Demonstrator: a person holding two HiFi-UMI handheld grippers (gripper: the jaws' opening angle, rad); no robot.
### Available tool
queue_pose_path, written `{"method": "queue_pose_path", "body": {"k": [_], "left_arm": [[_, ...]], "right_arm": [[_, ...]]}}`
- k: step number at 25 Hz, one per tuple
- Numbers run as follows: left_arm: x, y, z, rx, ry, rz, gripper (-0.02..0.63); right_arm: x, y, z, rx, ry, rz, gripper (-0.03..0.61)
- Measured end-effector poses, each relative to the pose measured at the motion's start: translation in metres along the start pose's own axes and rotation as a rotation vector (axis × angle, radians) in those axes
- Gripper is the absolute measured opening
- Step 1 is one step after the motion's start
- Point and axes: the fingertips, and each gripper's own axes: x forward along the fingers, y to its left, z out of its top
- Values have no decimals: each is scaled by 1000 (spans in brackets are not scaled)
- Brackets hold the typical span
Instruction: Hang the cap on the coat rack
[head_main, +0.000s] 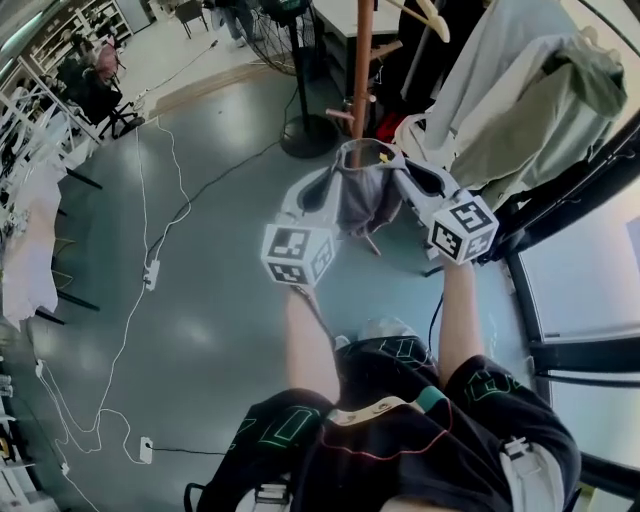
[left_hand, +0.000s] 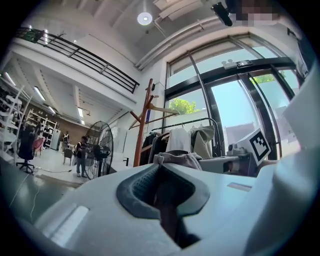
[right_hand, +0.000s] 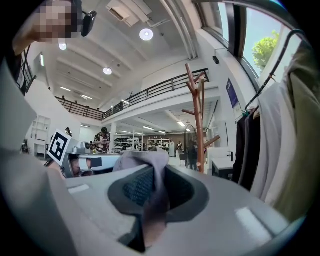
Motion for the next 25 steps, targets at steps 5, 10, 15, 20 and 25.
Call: {"method": "queue_pose_path", "body": {"k": [5, 10, 15, 20, 25], "left_arm": [[42, 6, -9, -19, 9, -30, 22], [86, 18, -17, 3, 30, -29, 22], [129, 24, -15, 29, 45, -18, 23], [163, 41, -24, 9, 66, 23, 23], [185, 60, -50, -5, 127, 102, 23]], "right_arm": [[14, -34, -5, 21, -2, -36, 69], [37, -75, -14, 53, 6, -40, 69], [63, -112, -12, 77, 3, -24, 69], [88, -143, -20, 102, 20, 17, 69], [112, -167, -41, 108, 82, 85, 69]]}}
